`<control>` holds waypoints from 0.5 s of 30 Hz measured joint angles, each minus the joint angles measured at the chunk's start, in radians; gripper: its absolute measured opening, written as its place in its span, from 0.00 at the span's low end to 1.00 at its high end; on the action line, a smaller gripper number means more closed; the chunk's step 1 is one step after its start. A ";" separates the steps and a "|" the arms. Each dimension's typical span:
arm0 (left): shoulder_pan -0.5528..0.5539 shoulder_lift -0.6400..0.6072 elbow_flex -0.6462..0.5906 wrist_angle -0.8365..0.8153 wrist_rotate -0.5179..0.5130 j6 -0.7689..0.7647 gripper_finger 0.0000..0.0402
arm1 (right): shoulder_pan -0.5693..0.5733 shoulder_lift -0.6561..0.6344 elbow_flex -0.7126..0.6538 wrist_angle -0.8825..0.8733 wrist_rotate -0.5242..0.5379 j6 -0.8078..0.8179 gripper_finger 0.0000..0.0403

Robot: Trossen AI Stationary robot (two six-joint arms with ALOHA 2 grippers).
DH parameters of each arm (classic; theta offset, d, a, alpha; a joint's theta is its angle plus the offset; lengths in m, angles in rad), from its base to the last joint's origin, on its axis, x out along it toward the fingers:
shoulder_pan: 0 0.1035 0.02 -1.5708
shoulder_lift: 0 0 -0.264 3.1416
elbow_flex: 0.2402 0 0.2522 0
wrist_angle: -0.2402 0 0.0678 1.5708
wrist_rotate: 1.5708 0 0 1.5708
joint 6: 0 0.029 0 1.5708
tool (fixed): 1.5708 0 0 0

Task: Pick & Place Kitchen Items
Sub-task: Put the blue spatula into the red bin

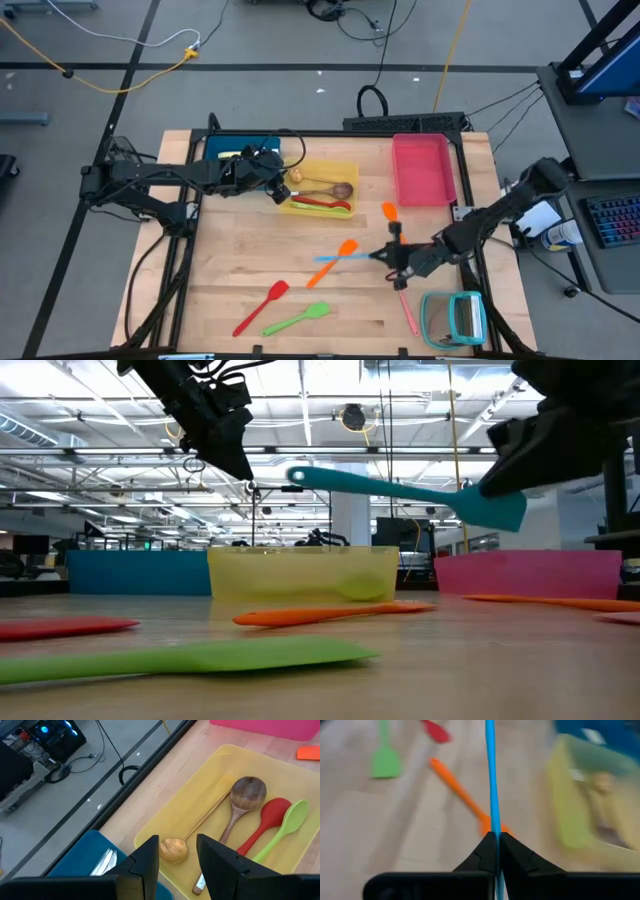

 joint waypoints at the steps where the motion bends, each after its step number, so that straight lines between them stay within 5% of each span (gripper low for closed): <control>1: 0.000 0.000 0.000 0.000 0.000 0.005 0.34 | 0.000 -0.036 0.001 -0.049 0.037 0.000 0.01; 11: 0.000 0.000 0.000 0.000 0.000 0.010 0.34 | -0.024 -0.339 0.000 -0.527 0.612 0.152 0.01; 15: 0.000 0.000 0.000 0.004 0.000 0.010 0.34 | -0.101 -0.418 0.001 -0.708 0.654 0.389 0.02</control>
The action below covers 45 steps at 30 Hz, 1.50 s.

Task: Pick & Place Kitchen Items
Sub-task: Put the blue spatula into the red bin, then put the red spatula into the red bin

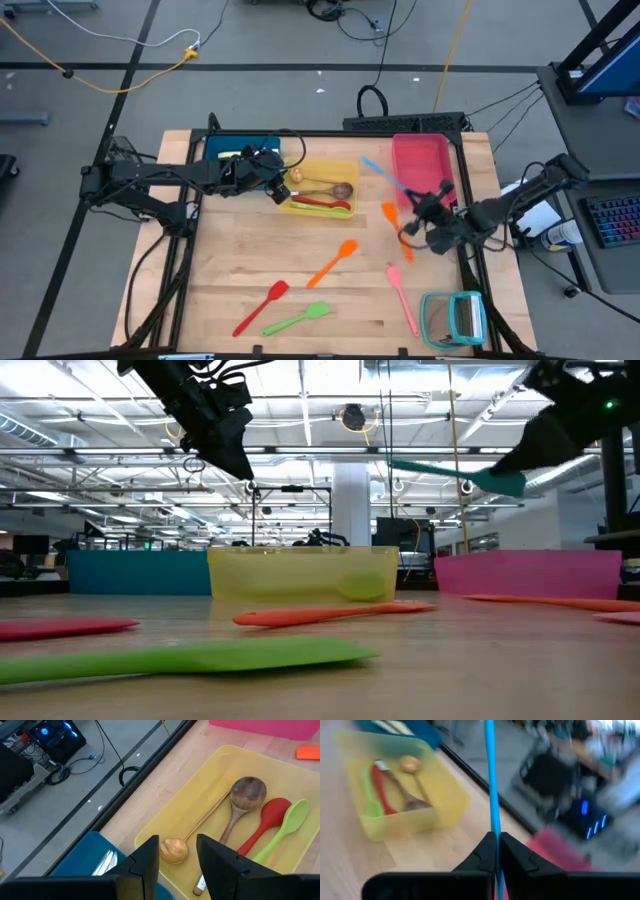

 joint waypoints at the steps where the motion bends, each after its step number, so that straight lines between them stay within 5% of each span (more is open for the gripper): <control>1: 0.000 0.000 0.000 0.000 0.000 0.000 0.34 | -0.026 -0.018 0.000 -0.047 -0.018 0.077 0.02; 9: 0.000 0.000 0.000 0.000 0.000 0.001 0.34 | -0.238 -0.067 -0.012 -0.415 -0.233 0.568 0.03; 20: 0.000 0.000 0.000 0.003 0.000 0.003 0.34 | -0.440 -0.067 -0.176 -0.391 -0.312 0.727 0.04; 36: 0.000 0.000 0.000 0.052 0.000 0.029 0.34 | -0.516 -0.067 -0.216 -0.020 -0.226 0.211 0.24; 45: 0.000 0.000 0.000 0.056 0.000 -0.002 0.34 | -0.512 -0.067 -0.216 0.416 -0.264 -0.015 0.31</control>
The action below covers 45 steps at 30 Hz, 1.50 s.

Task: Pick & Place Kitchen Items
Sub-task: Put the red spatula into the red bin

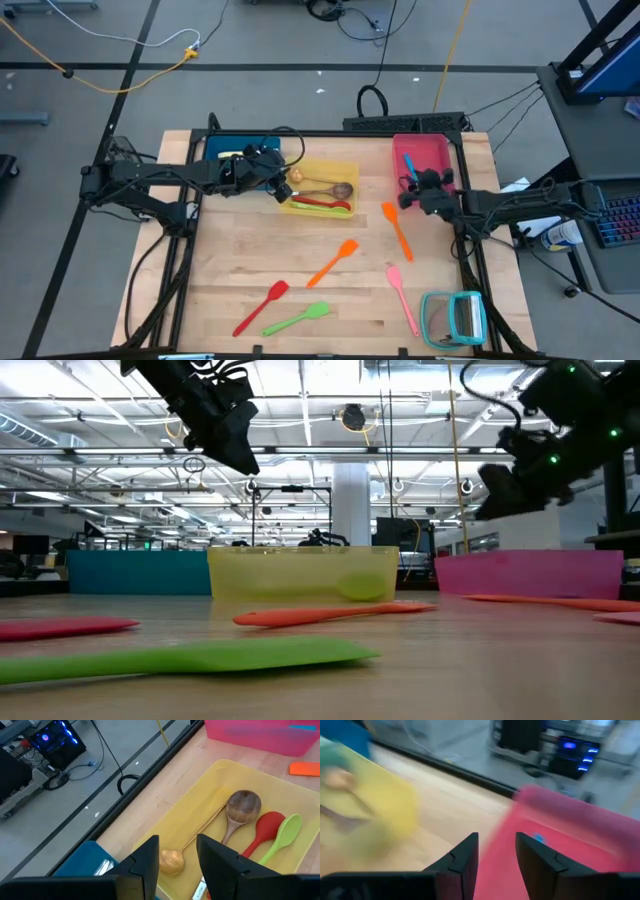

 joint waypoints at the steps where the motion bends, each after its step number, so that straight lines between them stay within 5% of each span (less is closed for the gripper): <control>1: 0.000 0.000 0.000 0.000 0.000 -0.003 0.34 | 0.000 0.000 0.000 0.052 -0.028 -0.019 0.31; 4: -0.002 0.000 0.000 -0.008 0.038 -0.039 0.34 | 0.000 0.000 0.000 0.185 -0.169 -0.146 0.30; 10: -0.028 0.000 0.000 -0.022 0.288 -0.155 0.34 | 0.000 0.013 0.000 0.350 -0.388 -0.259 0.26; 16: -0.205 0.018 0.000 -0.059 0.493 -0.364 0.34 | 0.000 0.043 0.000 0.382 -0.386 -0.260 0.24; 23: -0.460 0.068 -0.001 -0.029 0.547 -0.485 0.34 | 0.000 0.102 0.000 0.374 -0.389 -0.247 0.23; 27: -0.486 0.113 -0.002 -0.070 0.569 -0.625 0.34 | 0.000 0.148 0.000 0.379 -0.389 -0.221 0.23; 32: -0.488 0.236 -0.002 -0.123 0.750 -0.880 0.34 | 0.000 0.179 0.000 0.450 -0.389 -0.299 0.23; 38: -0.496 0.394 -0.001 -0.131 0.937 -0.929 0.34 | 0.000 0.192 0.000 0.681 -0.387 -0.526 0.23; 45: -0.526 0.473 0.000 -0.111 0.891 -0.996 0.34 | -0.001 0.211 0.000 0.800 -0.386 -0.726 0.22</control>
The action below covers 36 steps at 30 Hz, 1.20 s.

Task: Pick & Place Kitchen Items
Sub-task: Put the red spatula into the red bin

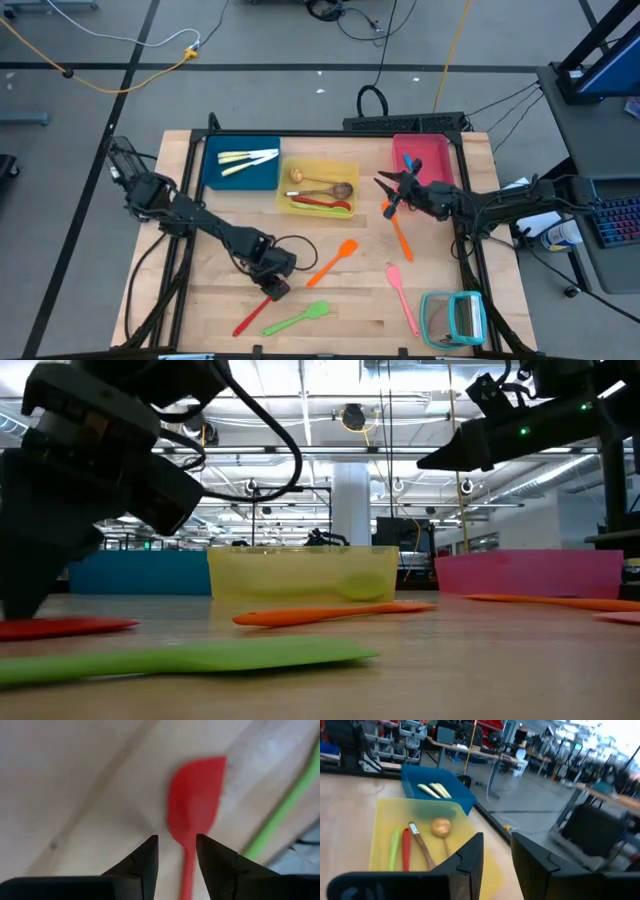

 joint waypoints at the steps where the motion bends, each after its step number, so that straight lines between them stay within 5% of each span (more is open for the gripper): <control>1: -0.005 0.001 0.000 0.004 -0.039 0.006 0.34 | -0.002 0.001 0.000 0.009 0.000 -0.028 0.22; 15: -0.115 -0.001 0.002 0.054 -0.333 0.065 0.34 | -0.002 0.001 0.000 0.060 -0.003 -0.097 0.23; 20: -0.154 -0.001 0.002 0.065 -0.440 0.192 0.34 | -0.002 0.001 0.000 0.059 -0.003 -0.048 0.23; 36: -0.250 0.059 0.003 0.120 -0.556 0.110 0.34 | -0.002 0.001 0.000 0.030 -0.002 -0.027 0.23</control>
